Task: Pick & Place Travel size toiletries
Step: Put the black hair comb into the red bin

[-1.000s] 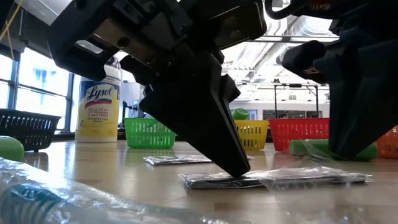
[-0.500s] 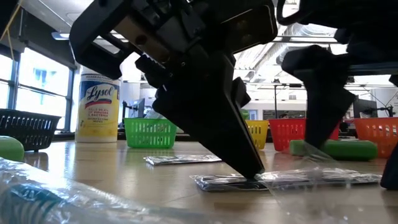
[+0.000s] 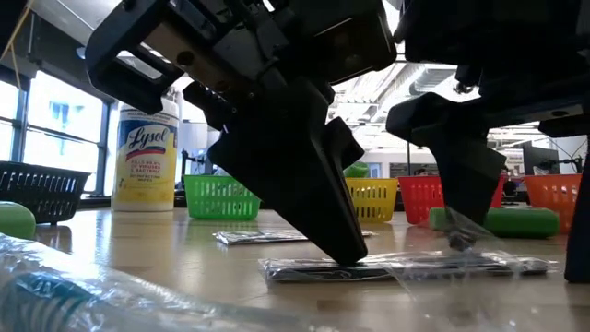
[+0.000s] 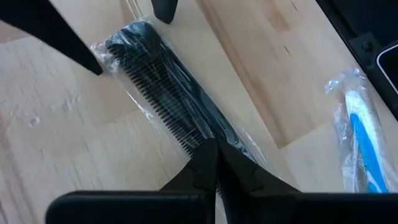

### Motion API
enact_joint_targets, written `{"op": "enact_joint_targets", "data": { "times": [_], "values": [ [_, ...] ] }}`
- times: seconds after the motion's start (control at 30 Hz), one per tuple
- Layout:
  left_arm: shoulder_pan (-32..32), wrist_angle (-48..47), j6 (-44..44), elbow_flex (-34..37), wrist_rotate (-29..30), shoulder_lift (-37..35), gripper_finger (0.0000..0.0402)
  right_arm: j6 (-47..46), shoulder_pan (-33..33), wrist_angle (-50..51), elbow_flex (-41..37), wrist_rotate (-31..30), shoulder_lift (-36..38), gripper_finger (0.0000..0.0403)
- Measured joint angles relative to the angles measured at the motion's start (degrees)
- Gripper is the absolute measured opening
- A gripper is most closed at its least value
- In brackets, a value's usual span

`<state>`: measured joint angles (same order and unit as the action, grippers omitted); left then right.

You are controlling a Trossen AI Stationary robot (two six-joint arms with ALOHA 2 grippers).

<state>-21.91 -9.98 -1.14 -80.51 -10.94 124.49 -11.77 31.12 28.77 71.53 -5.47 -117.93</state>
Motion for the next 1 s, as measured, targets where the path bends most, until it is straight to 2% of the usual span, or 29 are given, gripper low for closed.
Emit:
{"op": "enact_joint_targets", "data": {
  "times": [0.27, 0.6, 1.0],
  "values": [
    [0.55, 0.41, 0.89, 0.0, -0.67, 0.05, 0.0006, -1.72, -0.18, -1.47, -0.16, -0.73, -0.1, 0.0193],
    [0.53, 0.58, 0.71, 0.0, -1.2, 0.07, 0.0006, -0.44, -0.22, -2.37, -0.03, -0.68, -0.2, 0.0014],
    [0.53, 0.29, 1.21, 0.0, -0.7, -1.46, 0.0006, -0.74, -0.24, -2.25, -0.03, 0.48, -0.24, 0.0003]
  ]
}}
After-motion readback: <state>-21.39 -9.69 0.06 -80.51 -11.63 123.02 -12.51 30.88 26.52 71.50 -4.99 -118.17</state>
